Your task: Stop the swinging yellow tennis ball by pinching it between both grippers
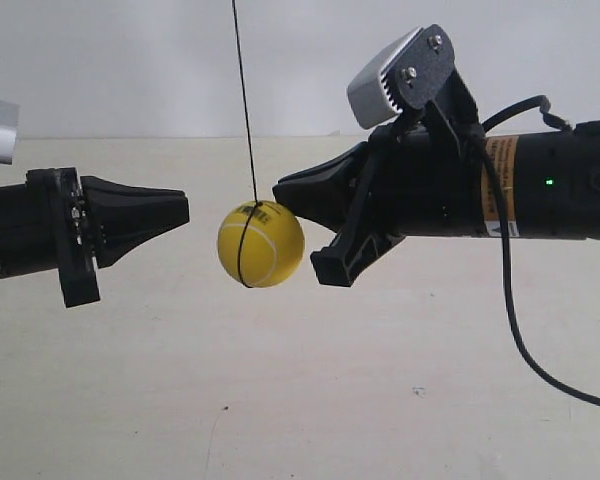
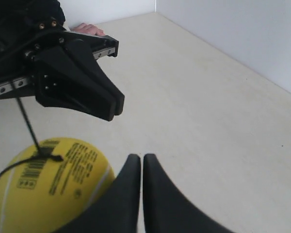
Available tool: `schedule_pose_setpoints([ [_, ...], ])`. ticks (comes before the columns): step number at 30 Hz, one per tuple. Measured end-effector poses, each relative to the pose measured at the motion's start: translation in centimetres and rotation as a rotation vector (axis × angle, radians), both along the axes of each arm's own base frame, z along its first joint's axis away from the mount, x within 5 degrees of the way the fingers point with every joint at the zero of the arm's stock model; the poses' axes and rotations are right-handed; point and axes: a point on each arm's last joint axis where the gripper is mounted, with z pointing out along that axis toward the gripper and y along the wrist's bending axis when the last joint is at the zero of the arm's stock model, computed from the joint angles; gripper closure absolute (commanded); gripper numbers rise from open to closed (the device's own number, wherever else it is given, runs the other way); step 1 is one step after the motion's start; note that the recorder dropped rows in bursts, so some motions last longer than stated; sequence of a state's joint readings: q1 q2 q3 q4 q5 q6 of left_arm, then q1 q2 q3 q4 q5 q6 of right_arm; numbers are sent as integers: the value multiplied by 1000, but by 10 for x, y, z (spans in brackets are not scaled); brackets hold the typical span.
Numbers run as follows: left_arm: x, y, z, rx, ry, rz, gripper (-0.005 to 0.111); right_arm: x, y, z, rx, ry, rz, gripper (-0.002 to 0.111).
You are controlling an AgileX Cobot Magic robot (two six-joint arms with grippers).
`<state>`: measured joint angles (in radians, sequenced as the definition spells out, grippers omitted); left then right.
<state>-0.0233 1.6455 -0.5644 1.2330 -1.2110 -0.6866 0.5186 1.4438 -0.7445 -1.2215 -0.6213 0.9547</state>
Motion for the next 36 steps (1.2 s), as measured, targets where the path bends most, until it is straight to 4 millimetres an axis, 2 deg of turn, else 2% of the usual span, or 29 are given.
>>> schedule_pose_setpoints([
  [9, -4, -3, -2, 28, 3, -51, 102, 3, -5, 0, -43, -3, -64, 108],
  [14, -4, -3, -2, 28, 3, -52, 102, 2, -14, 11, -48, -1, -159, 108],
  [20, -4, -3, -2, 28, 3, -52, 102, -9, -10, 18, -8, 11, -62, 108],
  [28, -4, -3, -2, 28, 3, -52, 102, -16, -5, 24, -77, 42, 72, 108],
  [36, -7, -11, -2, 28, 2, -83, 102, -15, -6, 21, -107, 47, 60, 108],
])
